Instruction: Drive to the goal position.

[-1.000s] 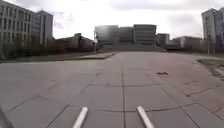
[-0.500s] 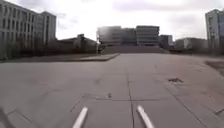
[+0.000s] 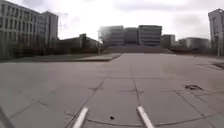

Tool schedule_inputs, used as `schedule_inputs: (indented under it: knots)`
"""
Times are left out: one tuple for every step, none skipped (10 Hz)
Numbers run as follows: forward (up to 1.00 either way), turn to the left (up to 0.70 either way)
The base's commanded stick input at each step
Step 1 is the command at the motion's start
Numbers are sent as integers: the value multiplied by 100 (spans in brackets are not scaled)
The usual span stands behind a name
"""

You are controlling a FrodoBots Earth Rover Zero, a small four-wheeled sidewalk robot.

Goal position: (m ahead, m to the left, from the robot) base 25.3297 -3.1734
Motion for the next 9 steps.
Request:
schedule_inputs:
  knots:
    - [100,0]
    - [100,-27]
    - [100,-27]
    - [100,-27]
    - [100,-27]
    - [100,-9]
    - [100,-20]
    - [100,-27]
    - [100,-27]
